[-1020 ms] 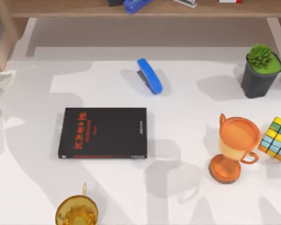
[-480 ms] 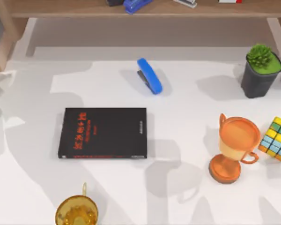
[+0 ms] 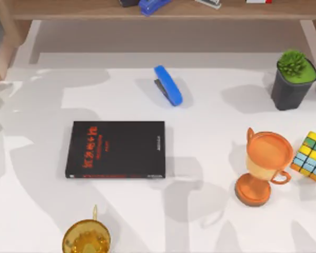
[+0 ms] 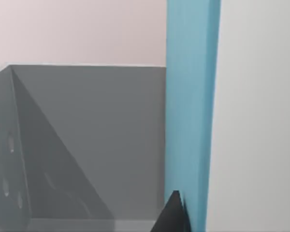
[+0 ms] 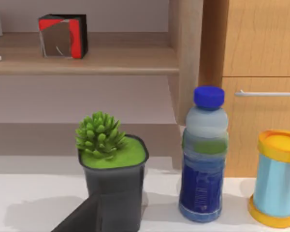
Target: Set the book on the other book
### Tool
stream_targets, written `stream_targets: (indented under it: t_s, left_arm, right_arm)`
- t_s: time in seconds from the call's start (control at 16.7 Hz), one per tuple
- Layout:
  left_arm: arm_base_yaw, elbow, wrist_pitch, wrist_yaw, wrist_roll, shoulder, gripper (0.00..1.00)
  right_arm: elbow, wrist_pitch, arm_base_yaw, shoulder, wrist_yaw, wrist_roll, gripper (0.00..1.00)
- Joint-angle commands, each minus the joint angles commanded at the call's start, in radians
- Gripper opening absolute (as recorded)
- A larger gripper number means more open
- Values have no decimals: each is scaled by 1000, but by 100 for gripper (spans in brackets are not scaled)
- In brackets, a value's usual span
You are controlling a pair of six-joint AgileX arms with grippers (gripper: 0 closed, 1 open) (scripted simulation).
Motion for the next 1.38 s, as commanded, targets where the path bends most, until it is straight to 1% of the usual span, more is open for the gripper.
stream_targets:
  t_s: [0.3,0.42,0.54,0.72,0.96,1.14,1.38]
  left_arm:
    - [-5,0,2,-8,11,-4,0]
    - [-11,-18,9,-43,58,-46,0]
    - [-29,-42,25,-105,140,-121,0]
    - [-85,-81,61,-233,311,-262,0]
    - [-206,-158,110,-443,571,-473,0]
    - [-337,-248,131,-607,757,-618,0]
    - [-564,-416,122,-802,955,-736,0]
  right_arm:
    - [0,0,0,0,0,0,100]
    - [0,0,0,0,0,0,100]
    - [0,0,0,0,0,0,100]
    - [0,0,0,0,0,0,100]
    - [0,0,0,0,0,0,100]
    - [0,0,0,0,0,0,100]
    - [0,0,0,0,0,0,100]
